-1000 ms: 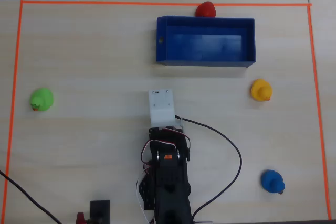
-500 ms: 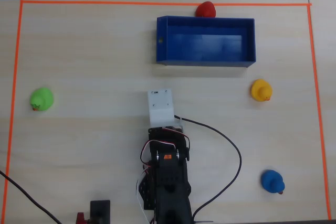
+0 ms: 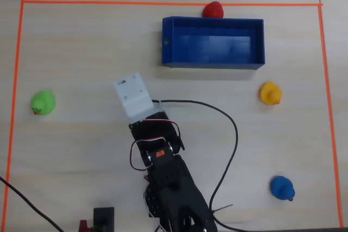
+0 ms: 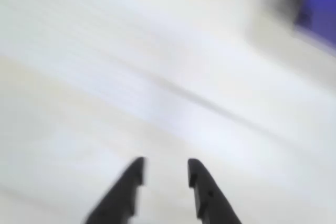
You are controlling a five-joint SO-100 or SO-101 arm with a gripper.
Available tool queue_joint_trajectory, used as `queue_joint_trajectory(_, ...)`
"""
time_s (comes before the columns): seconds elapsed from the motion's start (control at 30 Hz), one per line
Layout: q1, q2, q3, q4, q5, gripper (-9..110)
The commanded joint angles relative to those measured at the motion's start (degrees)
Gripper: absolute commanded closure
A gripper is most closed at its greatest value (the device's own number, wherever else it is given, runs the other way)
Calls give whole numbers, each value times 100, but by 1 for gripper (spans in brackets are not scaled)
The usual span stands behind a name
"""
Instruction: Grasp green duck and put it into box.
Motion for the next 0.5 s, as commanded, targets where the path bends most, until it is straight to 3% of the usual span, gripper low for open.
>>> queue_joint_trajectory(0.0, -765, -940, -888, -773, -70, 82)
queue_joint_trajectory(0.47, -2777, -3138, -422, -5730, 466, 76)
